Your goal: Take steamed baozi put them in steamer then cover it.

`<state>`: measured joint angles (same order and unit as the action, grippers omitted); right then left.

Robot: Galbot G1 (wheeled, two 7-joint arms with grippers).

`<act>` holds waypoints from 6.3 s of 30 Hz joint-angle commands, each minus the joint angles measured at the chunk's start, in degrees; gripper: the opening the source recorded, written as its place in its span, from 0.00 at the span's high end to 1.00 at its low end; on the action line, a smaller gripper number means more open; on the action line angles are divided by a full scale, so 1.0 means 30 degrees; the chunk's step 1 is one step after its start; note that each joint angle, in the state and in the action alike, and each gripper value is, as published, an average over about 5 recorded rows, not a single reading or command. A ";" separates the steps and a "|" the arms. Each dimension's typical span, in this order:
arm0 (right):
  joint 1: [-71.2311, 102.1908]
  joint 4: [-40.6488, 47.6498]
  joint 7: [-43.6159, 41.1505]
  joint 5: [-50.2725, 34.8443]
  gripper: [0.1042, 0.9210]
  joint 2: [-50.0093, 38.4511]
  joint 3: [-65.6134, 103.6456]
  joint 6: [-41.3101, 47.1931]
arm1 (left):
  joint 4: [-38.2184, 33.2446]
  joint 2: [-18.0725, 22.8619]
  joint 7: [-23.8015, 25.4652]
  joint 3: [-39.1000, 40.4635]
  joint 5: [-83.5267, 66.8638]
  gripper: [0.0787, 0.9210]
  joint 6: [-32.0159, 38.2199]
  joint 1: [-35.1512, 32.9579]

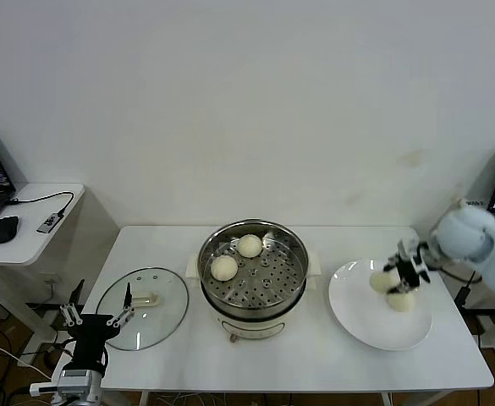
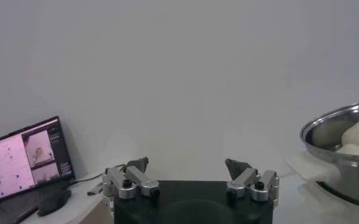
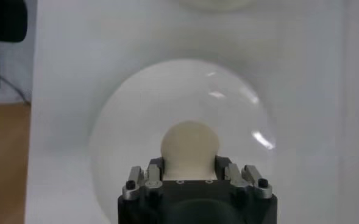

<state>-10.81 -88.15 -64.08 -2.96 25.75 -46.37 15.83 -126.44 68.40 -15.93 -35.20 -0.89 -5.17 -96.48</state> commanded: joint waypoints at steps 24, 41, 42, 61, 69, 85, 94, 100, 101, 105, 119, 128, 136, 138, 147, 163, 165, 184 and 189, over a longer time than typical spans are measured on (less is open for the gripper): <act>-0.6975 -0.0589 0.3575 -0.2178 0.48 0.9745 -0.9188 -0.5499 | 0.0205 0.0537 -0.0035 -0.0283 -0.0237 0.12 0.0146 -0.0172; -0.7425 0.0247 0.2432 -0.0261 0.47 1.2462 -1.0854 -0.9198 | 0.0278 0.0711 -0.0002 -0.0495 -0.0358 0.12 0.0167 -0.0100; -0.7363 0.0242 0.2422 -0.0125 0.47 1.2482 -1.0899 -0.9367 | 0.0284 0.0704 -0.0004 -0.0525 -0.0371 0.12 0.0171 -0.0104; -0.7260 0.0494 0.2106 0.0875 0.34 1.2681 -1.1271 -1.0630 | 0.0610 0.0713 -0.0002 -0.0592 -0.0330 0.12 0.0266 -0.0023; -0.7886 0.0822 0.1320 0.0693 0.13 1.1817 -1.0554 -1.0285 | 0.0636 0.0565 0.0006 -0.0646 -0.0428 0.12 0.0246 0.0135; -1.0183 -0.1299 0.0144 -0.3733 0.12 0.5112 -0.8377 0.1273 | 0.0565 0.0142 0.0024 -0.0280 -0.0526 0.12 0.0252 0.0494; -0.7343 -0.1744 0.0293 -0.1839 0.12 0.0120 -0.6745 0.1312 | 0.0625 -0.0128 0.0003 0.0034 -0.0467 0.12 0.0331 0.0629; -0.3413 -0.0944 -0.0116 -0.0098 0.12 -0.1476 -0.4209 -0.0063 | 0.0615 -0.0085 -0.0010 0.0264 -0.0298 0.12 0.0372 0.0662; -0.2668 -0.0783 -0.0153 0.0321 0.12 -0.1642 -0.3607 -0.0164 | 0.0627 -0.0077 -0.0013 0.0295 -0.0255 0.12 0.0391 0.0651; 0.0888 0.0223 -0.0162 0.1962 0.12 -0.1847 -0.0731 -0.0438 | 0.0629 -0.0046 -0.0016 0.0335 -0.0153 0.12 0.0411 0.0603; 0.7245 0.4841 0.0384 0.5176 0.12 0.0630 0.4350 -0.1539 | 0.0921 -0.0160 0.0007 -0.0204 -0.0162 0.12 0.0368 0.0425; 0.8042 0.6434 0.0635 0.6245 0.12 0.2167 0.4861 -0.1897 | 0.1127 -0.0047 0.0013 -0.0248 -0.0165 0.12 0.0365 0.0472; 0.8602 0.7343 0.1026 0.6826 0.12 0.3294 0.5494 -0.2228 | 0.1319 0.0023 0.0008 -0.0201 -0.0157 0.12 0.0370 0.0541; 0.8638 0.7509 0.1104 0.6963 0.12 0.3420 0.5537 -0.2225 | 0.1328 0.0036 0.0005 -0.0199 -0.0169 0.12 0.0372 0.0565; 0.8450 0.8050 0.1284 0.7721 0.17 0.3860 0.5715 -0.2033 | 0.1354 0.0104 -0.0005 -0.0211 -0.0198 0.12 0.0428 0.0550; 0.8265 0.7901 0.0778 0.7864 0.41 0.3808 0.5570 -0.1892 | 0.1283 0.0131 -0.0005 -0.0288 -0.0206 0.12 0.0521 0.0450; 0.8160 0.7725 0.0712 0.7724 0.45 0.3720 0.5490 -0.1848 | 0.1273 0.0123 -0.0003 -0.0312 -0.0202 0.12 0.0517 0.0441; -0.5647 0.3122 -0.0153 -0.0446 0.50 0.3018 -0.4827 0.0867 | 0.1703 -0.0019 0.0063 0.0194 -0.0154 0.12 0.0422 0.1035; -0.9788 0.2306 0.0281 -0.3499 0.49 0.5300 -0.7797 0.2264 | 0.1796 -0.0096 0.0079 0.0232 -0.0168 0.12 0.0380 0.1145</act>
<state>-16.07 -76.35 -63.63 1.34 35.56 -52.69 17.44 -121.42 68.22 -15.76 -34.73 -1.44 -3.99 -93.31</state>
